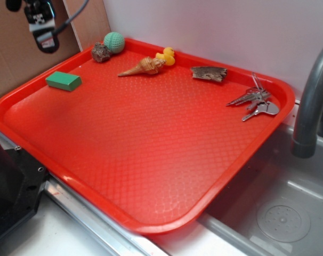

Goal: Grab the green block.

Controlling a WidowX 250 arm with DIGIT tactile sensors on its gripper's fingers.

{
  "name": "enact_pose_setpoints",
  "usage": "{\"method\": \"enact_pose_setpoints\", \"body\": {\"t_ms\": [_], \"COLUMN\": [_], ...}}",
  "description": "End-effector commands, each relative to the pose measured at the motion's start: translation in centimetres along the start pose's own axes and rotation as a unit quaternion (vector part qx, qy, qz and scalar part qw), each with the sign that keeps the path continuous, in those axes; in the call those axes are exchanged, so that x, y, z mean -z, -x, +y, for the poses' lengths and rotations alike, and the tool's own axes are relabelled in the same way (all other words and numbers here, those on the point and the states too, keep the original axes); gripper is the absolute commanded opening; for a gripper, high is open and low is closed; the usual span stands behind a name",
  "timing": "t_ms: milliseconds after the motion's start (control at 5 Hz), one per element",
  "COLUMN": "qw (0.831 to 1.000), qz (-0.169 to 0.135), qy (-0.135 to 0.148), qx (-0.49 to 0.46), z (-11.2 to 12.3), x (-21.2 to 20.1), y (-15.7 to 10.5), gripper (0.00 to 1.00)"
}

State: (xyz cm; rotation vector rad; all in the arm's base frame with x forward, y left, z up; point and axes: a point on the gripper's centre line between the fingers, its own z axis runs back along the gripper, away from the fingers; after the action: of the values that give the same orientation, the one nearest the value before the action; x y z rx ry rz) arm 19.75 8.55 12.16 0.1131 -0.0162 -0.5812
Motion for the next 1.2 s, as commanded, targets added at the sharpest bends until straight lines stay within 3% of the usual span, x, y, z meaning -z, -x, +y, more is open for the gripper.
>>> {"method": "enact_pose_setpoints", "body": {"t_ms": [0,200,600,1000], "qw": [0.998,0.992,0.989,0.991], "qz": [0.030,0.027,0.050,0.068], "qy": [0.004,0.025,0.028,0.020], "qx": [0.046,0.123,0.139,0.115], "z": [6.7,6.2,4.3,3.2], "x": [3.9,6.7,11.1,11.5], "y": [1.0,0.5,0.6,1.2], "gripper": [1.00,1.00,1.00,1.00]}}
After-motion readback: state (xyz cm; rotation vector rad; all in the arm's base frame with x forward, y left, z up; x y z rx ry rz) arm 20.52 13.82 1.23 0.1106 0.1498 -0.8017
